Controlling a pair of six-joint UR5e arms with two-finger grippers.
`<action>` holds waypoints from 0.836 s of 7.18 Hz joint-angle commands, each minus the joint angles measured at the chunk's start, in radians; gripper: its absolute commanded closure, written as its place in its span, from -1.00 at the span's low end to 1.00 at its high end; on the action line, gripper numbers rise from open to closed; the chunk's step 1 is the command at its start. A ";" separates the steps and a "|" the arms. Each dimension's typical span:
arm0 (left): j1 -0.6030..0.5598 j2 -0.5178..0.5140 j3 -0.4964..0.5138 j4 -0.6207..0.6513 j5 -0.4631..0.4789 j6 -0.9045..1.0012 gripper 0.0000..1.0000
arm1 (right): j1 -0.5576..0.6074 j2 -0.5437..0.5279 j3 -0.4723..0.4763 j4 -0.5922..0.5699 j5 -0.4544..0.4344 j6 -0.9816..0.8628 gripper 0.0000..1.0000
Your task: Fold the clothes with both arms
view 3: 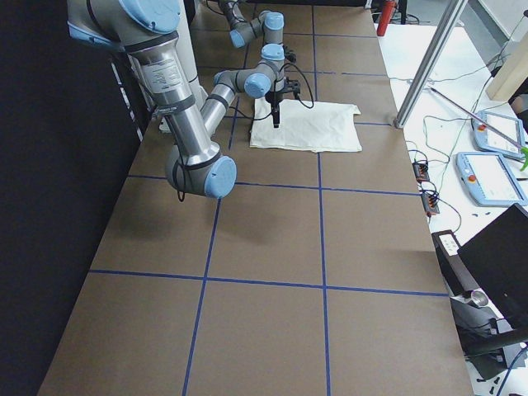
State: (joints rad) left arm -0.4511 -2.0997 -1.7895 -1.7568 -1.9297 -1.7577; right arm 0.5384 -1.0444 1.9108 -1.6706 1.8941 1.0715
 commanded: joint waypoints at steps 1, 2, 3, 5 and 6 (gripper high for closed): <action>0.078 0.015 0.004 0.014 0.077 -0.045 -0.61 | 0.000 -0.002 0.004 0.026 0.002 0.001 -1.00; 0.080 0.020 0.012 0.016 0.080 -0.045 -0.55 | 0.000 -0.003 0.002 0.032 0.002 0.004 -1.00; 0.081 0.030 0.012 0.017 0.081 -0.045 -0.51 | 0.000 -0.002 0.004 0.034 0.003 0.011 -1.00; 0.083 0.044 0.012 0.017 0.081 -0.045 -0.33 | 0.000 -0.002 0.004 0.034 0.003 0.016 -1.00; 0.083 0.046 0.010 0.017 0.080 -0.045 -0.25 | 0.000 -0.005 0.005 0.034 0.003 0.016 -1.00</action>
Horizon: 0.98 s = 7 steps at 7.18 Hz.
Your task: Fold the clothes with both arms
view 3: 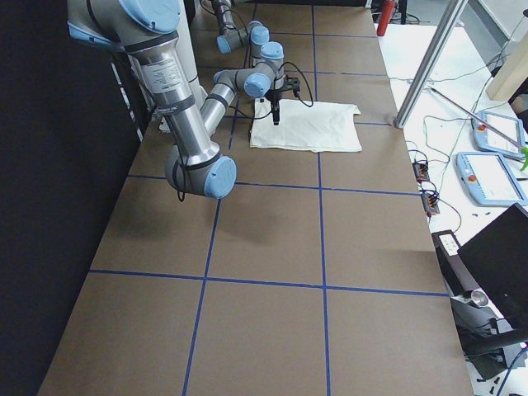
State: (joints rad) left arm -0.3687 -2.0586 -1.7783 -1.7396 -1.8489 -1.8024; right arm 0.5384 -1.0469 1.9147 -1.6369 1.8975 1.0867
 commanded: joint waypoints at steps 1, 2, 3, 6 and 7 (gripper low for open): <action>0.005 0.005 0.000 -0.001 0.000 0.000 -0.07 | 0.000 -0.002 0.001 0.000 -0.001 0.001 -1.00; 0.020 0.002 0.000 -0.001 0.000 0.000 0.09 | 0.000 -0.005 0.001 0.000 0.000 0.001 -1.00; 0.027 -0.001 0.000 -0.003 0.000 0.001 0.20 | 0.000 -0.007 0.001 0.000 0.000 0.001 -1.00; 0.025 -0.005 0.002 -0.003 0.004 0.003 0.24 | 0.000 -0.008 0.001 0.000 0.000 0.001 -1.00; 0.024 -0.003 0.000 -0.001 0.023 0.005 0.22 | 0.000 -0.008 0.001 0.000 0.000 0.001 -1.00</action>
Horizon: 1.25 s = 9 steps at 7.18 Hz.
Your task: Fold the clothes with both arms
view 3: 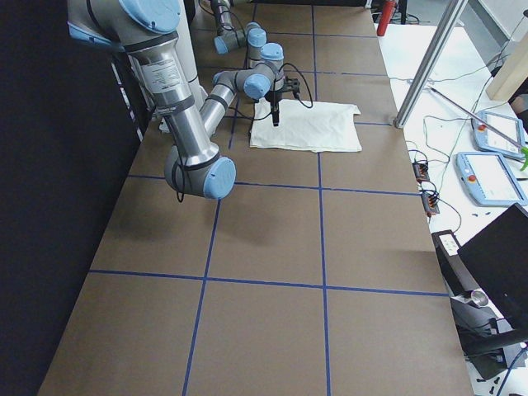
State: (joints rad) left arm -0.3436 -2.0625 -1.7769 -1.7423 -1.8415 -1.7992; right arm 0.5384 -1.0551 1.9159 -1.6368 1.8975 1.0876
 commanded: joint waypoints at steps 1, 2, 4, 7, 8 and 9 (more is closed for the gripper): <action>-0.008 0.002 -0.001 0.003 0.016 0.001 0.06 | 0.000 0.000 -0.001 0.000 0.000 0.000 -1.00; -0.017 0.004 0.001 0.003 0.016 0.001 0.00 | 0.000 -0.002 -0.002 0.000 0.000 0.000 -1.00; -0.020 0.002 0.004 0.003 0.016 0.001 0.00 | 0.000 -0.002 -0.002 0.000 0.000 0.000 -1.00; -0.020 -0.001 0.005 0.001 0.018 0.006 0.16 | 0.002 -0.008 -0.005 0.000 0.000 -0.002 -1.00; -0.020 0.001 0.005 0.000 0.018 0.011 0.33 | 0.003 -0.009 -0.005 0.000 0.000 -0.003 -1.00; -0.020 -0.001 0.004 0.000 0.025 0.011 0.61 | 0.005 -0.010 -0.006 0.000 0.000 -0.003 -1.00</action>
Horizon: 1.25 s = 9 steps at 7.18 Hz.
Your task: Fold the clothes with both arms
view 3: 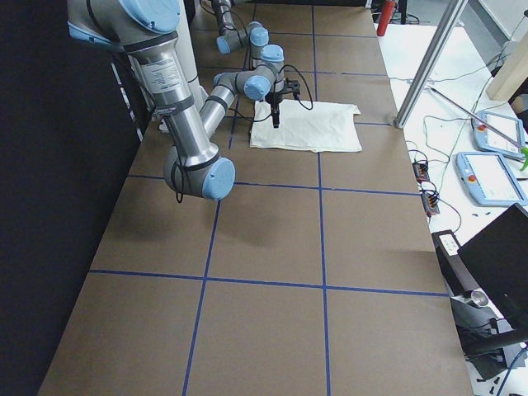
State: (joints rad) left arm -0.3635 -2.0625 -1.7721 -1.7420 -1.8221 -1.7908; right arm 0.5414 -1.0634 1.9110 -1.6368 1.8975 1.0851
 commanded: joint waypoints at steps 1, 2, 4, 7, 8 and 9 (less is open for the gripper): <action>0.000 -0.001 -0.001 -0.001 0.016 0.001 0.82 | 0.003 -0.001 0.000 0.000 0.000 -0.001 -1.00; 0.003 0.002 -0.001 -0.002 0.018 0.005 0.85 | 0.003 -0.001 -0.001 0.000 0.000 -0.001 -1.00; 0.009 -0.002 -0.013 -0.001 0.017 0.005 1.00 | 0.003 -0.001 -0.001 0.000 0.000 0.001 -1.00; 0.006 0.001 -0.026 0.001 0.009 0.073 1.00 | -0.024 0.006 0.005 0.003 -0.003 0.182 -1.00; 0.006 -0.001 -0.026 0.001 0.009 0.073 1.00 | -0.070 0.006 0.002 0.029 -0.011 0.369 -1.00; 0.006 -0.001 -0.026 -0.001 0.009 0.074 1.00 | -0.104 -0.010 -0.003 0.102 -0.029 0.591 -1.00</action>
State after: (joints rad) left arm -0.3571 -2.0627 -1.7970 -1.7415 -1.8127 -1.7214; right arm 0.4805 -1.0621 1.9126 -1.5976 1.8848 1.4338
